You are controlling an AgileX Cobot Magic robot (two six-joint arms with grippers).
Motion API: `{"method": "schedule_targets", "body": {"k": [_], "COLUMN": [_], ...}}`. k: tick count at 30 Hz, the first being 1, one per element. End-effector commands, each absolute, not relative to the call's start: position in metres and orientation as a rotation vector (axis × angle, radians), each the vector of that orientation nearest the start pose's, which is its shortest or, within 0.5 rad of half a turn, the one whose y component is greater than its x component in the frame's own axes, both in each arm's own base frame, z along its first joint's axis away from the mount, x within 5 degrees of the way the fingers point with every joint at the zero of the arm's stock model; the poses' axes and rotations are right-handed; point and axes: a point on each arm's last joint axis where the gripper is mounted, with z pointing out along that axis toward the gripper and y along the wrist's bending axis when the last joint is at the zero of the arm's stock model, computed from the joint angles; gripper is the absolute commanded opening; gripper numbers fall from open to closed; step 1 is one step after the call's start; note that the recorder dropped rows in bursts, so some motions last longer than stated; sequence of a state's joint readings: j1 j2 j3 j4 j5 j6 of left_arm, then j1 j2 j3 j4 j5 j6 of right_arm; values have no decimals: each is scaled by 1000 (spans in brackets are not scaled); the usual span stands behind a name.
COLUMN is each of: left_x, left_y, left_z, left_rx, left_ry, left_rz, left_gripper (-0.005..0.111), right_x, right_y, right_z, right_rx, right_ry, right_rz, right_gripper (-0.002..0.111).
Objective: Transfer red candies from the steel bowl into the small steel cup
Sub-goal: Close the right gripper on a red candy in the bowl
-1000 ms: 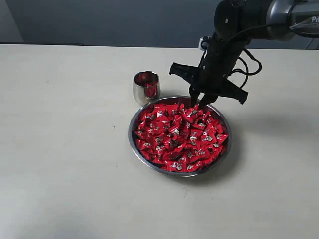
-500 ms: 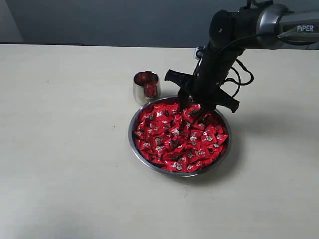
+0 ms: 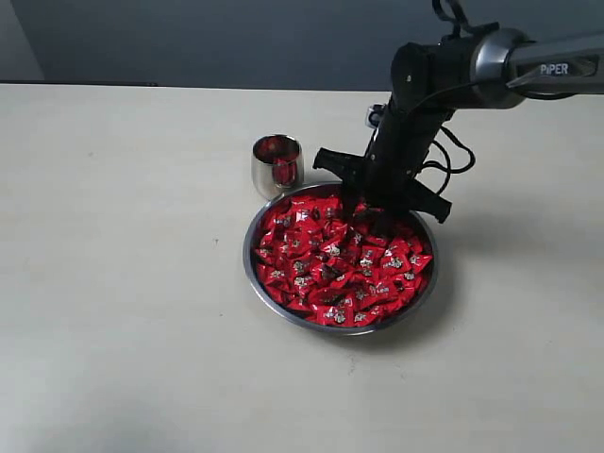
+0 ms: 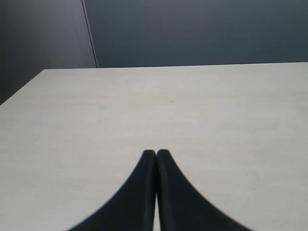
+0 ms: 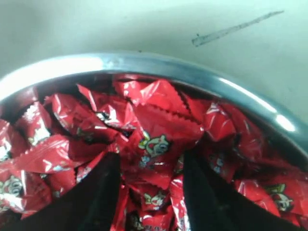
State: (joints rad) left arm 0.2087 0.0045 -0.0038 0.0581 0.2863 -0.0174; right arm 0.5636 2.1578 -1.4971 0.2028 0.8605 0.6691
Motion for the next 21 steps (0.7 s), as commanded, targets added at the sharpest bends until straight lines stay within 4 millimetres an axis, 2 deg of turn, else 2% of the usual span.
{"method": "schedule_targets", "body": {"k": [1, 4, 9, 21], "left_x": [53, 53, 53, 53], "left_y": [13, 13, 13, 13], "left_z": [187, 187, 187, 187], "left_rx": [-156, -156, -156, -156], "left_ry": [1765, 1765, 1765, 1765], "left_rz": [193, 193, 193, 193], "left_gripper": [0, 0, 0, 0], "right_x": [356, 356, 357, 355], "right_y": [237, 237, 236, 234], "right_z": [132, 132, 132, 131], "right_rx": [330, 320, 305, 288], "right_ry": [3055, 3048, 3044, 3062], "right_rz": [327, 319, 304, 271], "right_gripper": [41, 32, 9, 8]}}
